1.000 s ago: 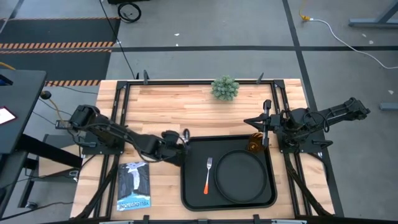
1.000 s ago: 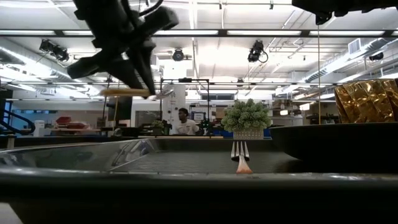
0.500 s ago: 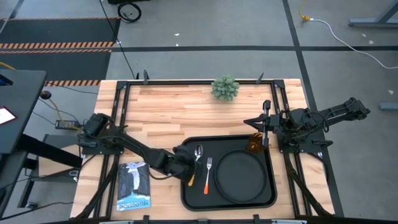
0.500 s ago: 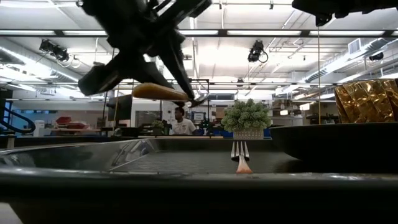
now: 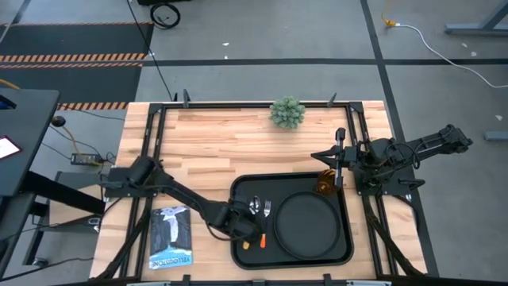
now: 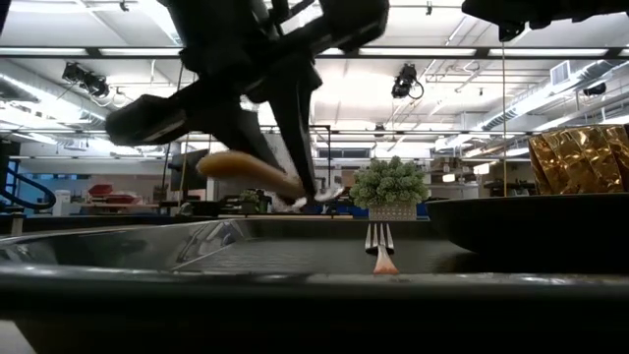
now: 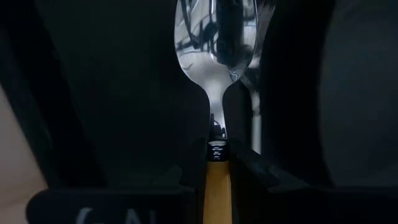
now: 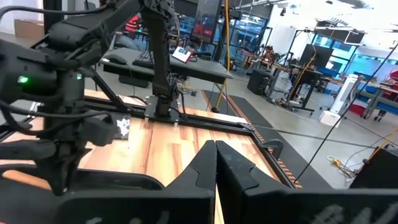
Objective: Pick and place plate/cup/fork/spoon on tray
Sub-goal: Put the yellow spoon on the black serving tray to the left of the orange fork
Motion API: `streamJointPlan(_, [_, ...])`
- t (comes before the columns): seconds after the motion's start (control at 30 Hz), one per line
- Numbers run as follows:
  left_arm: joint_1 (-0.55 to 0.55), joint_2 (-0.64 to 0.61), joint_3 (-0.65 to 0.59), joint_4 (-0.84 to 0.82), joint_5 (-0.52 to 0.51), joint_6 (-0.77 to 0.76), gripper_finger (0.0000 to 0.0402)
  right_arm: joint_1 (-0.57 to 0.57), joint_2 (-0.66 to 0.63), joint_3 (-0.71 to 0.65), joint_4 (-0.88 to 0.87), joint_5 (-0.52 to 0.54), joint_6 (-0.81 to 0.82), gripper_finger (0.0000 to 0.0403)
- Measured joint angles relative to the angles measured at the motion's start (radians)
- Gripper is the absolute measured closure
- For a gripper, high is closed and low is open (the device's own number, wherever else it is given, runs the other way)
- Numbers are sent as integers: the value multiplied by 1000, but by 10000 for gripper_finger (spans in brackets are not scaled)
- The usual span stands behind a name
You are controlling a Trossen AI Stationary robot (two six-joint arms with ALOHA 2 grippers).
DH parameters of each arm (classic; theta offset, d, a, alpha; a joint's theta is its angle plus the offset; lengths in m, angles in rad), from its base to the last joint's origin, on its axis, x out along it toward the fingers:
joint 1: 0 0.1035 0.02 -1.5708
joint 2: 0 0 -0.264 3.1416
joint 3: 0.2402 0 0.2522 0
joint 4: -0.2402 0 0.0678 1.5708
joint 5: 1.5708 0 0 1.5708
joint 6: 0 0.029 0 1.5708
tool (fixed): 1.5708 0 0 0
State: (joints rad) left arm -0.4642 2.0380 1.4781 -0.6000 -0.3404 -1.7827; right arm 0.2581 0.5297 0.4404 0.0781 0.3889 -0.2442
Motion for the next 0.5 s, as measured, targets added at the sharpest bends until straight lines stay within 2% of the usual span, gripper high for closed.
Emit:
streamJointPlan(0.23, [-14,58,22,-5,34,-103,340,0,0,0,-1,0,-1,396])
streamJointPlan(0.5, [-10,60,22,-14,25,-156,340,0,0,0,-4,0,-2,396])
